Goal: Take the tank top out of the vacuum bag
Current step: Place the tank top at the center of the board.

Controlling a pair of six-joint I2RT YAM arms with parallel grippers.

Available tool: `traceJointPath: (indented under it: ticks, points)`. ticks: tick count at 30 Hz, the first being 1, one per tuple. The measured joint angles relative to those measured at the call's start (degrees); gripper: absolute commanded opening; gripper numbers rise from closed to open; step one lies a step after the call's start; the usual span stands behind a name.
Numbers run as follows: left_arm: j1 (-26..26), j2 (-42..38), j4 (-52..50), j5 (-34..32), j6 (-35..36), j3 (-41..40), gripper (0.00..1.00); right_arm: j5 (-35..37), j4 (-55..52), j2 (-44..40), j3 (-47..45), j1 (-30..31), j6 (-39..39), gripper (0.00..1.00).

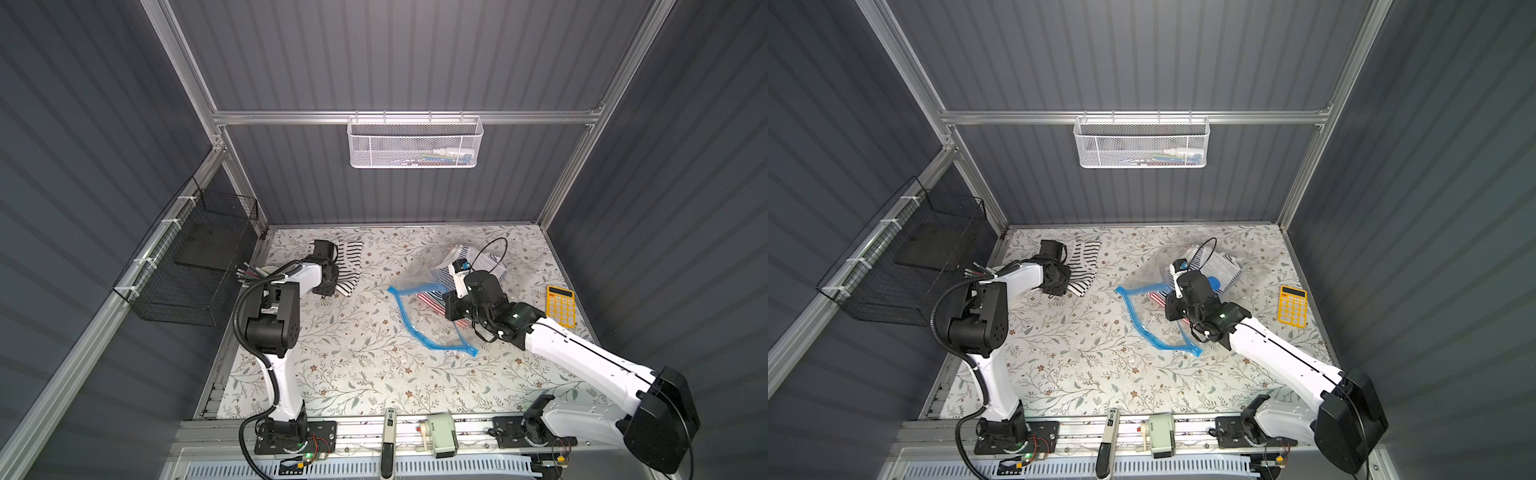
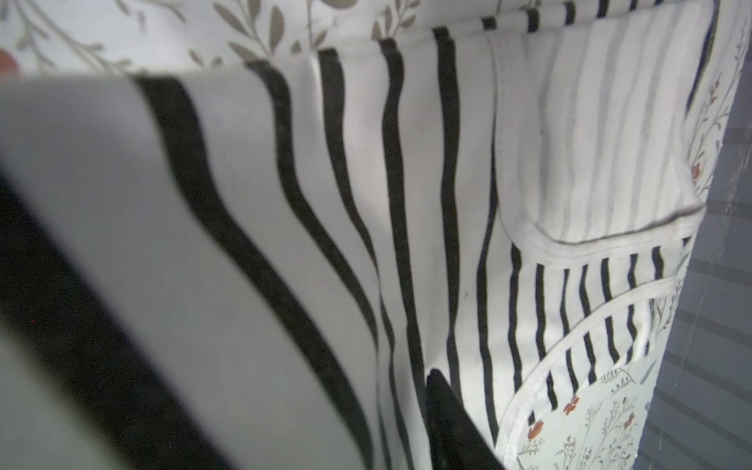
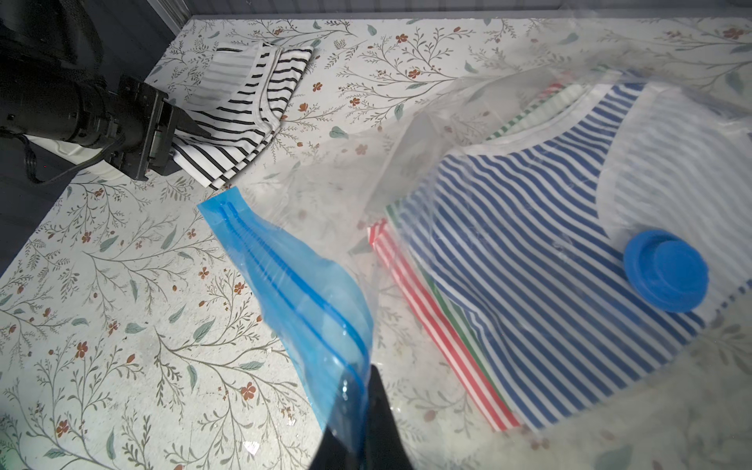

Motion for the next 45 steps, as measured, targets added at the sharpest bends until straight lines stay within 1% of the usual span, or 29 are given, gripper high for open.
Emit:
traceJointPath:
  ticks: [3,6,14,29,38,43,45]
  points:
    - [0.0,-1.1,0.5,0.2,0.0,-1.4,0.48,0.0,0.0,-0.3,-0.3,0.0,0.4,0.00]
    - [-0.1,-2.2,0.3,0.2,0.0,-2.6,0.50,0.0,0.0,-0.3,-0.6,0.0,0.7,0.00]
    - [-0.7,-3.3,0.2,0.2,0.0,-4.0,0.51,-0.2,0.0,-1.9,-1.7,0.0,1.1,0.00]
    - [-1.9,-7.5,-0.1,0.4,0.0,-9.4,0.52,-0.9,1.2,-2.9,-3.1,0.0,1.8,0.00]
    - [-3.2,-13.2,-2.8,0.4,2.3,-14.9,0.53,-2.1,2.1,-0.1,-3.0,0.0,1.8,0.00]
    - [-3.3,-16.9,-3.7,1.1,5.1,-15.4,0.52,-2.0,2.1,-0.3,-3.0,0.0,1.8,0.00]
    - [-3.3,-18.6,-4.0,0.9,7.3,-15.1,0.53,-2.0,2.0,-0.5,-3.0,0.0,1.9,0.00]
